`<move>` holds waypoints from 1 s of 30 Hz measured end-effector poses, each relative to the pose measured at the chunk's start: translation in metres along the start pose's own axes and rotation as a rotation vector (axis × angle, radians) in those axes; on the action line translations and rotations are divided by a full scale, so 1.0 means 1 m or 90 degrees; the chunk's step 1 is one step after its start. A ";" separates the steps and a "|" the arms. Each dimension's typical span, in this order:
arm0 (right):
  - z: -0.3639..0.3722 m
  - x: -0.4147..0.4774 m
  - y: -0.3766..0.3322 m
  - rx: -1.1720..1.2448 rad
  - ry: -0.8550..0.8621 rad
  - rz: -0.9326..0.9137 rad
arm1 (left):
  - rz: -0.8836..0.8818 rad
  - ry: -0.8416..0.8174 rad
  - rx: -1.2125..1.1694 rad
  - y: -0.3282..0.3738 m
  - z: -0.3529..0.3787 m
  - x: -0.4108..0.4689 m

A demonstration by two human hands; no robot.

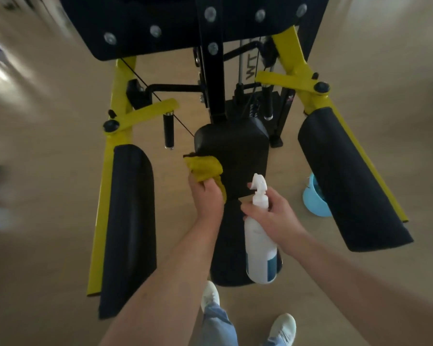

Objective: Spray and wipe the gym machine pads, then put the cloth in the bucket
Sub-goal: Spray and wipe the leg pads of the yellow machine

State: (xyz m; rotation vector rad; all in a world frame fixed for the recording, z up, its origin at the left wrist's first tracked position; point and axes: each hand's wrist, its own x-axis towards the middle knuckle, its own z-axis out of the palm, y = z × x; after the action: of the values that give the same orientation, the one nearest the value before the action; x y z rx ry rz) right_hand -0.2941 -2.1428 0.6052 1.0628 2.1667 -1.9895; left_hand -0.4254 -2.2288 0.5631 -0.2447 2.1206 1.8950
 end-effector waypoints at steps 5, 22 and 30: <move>0.000 0.007 0.015 -0.017 0.001 0.019 | -0.302 0.002 -0.128 -0.039 0.007 0.032; -0.012 -0.004 0.014 -0.029 -0.026 0.004 | 0.066 0.044 -0.072 0.023 0.016 0.014; -0.026 -0.020 0.015 -0.057 0.002 0.037 | -0.198 -0.015 -0.159 0.005 0.011 0.021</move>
State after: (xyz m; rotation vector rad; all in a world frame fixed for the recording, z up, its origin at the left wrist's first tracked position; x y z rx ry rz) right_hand -0.2601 -2.1298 0.6058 1.1037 2.1764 -1.8502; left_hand -0.4457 -2.2159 0.5596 -0.5666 1.7086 1.9547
